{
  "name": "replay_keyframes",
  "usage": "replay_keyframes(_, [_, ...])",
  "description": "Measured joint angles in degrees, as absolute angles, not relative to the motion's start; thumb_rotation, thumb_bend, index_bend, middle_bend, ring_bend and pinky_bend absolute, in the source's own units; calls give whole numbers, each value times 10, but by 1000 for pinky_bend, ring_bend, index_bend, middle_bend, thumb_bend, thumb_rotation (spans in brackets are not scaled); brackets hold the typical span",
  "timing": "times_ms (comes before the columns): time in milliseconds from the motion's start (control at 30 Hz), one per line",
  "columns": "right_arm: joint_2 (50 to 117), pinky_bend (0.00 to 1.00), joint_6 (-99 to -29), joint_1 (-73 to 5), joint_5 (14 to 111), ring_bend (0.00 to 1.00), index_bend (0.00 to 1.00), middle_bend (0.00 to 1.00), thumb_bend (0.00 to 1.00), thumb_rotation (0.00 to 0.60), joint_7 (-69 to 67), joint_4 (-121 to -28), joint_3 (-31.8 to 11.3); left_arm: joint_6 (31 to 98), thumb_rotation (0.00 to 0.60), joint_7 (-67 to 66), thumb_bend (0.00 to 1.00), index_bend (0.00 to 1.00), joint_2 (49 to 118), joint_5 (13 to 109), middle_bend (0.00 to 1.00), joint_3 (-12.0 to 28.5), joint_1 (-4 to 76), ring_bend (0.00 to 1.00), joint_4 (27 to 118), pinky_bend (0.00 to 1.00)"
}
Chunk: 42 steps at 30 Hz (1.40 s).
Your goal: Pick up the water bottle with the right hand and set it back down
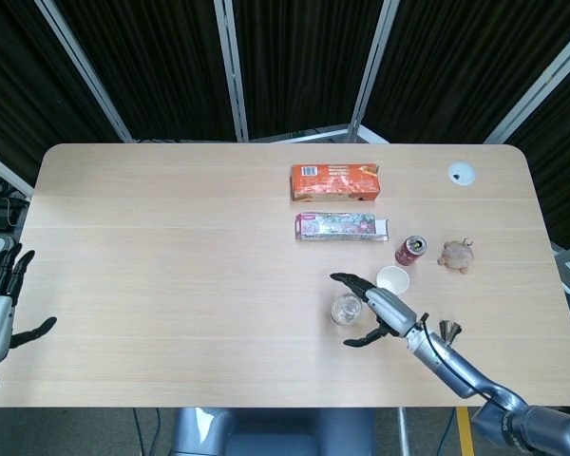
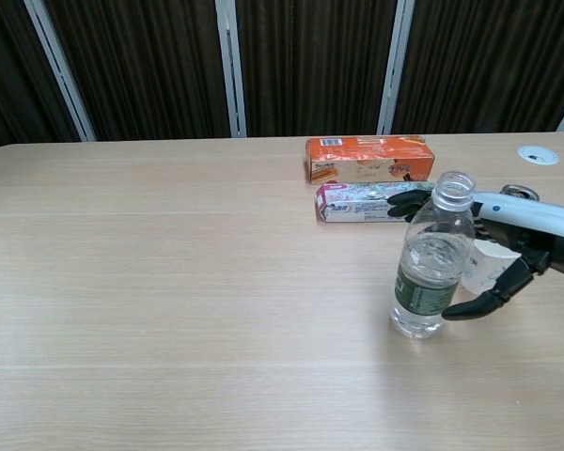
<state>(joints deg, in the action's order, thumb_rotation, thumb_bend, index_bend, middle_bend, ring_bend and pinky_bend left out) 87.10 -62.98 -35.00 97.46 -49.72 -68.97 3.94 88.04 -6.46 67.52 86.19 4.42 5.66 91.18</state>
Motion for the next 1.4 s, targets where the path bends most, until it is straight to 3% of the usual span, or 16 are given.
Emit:
replay_keyframes(400, [908,107,-610,-360,946,12,8,72,0,600,-497,-660,27,874,600,-55,0,0,673,851,0,48,59,0,909,0])
replay_keyframes(500, [911,137,-610,-359,936,92,102,177,0,600,-505,-658,22,873,600,-54,0,0,672,850,0,49,60,0,909,0])
replay_keyframes(600, [912,149,-607,-359,927,179,260,343,1,600,-520,-659,19,873,600,-54,0,0,672,849,0,49,60,0,909,0])
replay_keyframes(667, [911,151,-602,-359,920,209,326,400,35,600,-537,-662,16,872,600,-54,0,0,672,849,0,48,60,0,910,0])
replay_keyframes(933, [909,192,-593,-362,916,243,386,453,183,600,-553,-661,16,871,600,-54,0,0,672,847,0,49,61,0,909,0])
replay_keyframes(1167, [916,302,-594,-360,911,344,456,517,344,600,-540,-657,14,871,600,-52,0,0,671,848,0,48,61,0,909,0])
replay_keyframes(1400, [916,385,-599,-356,903,385,489,534,403,600,-537,-666,8,872,600,-52,0,0,671,849,0,47,61,0,910,0])
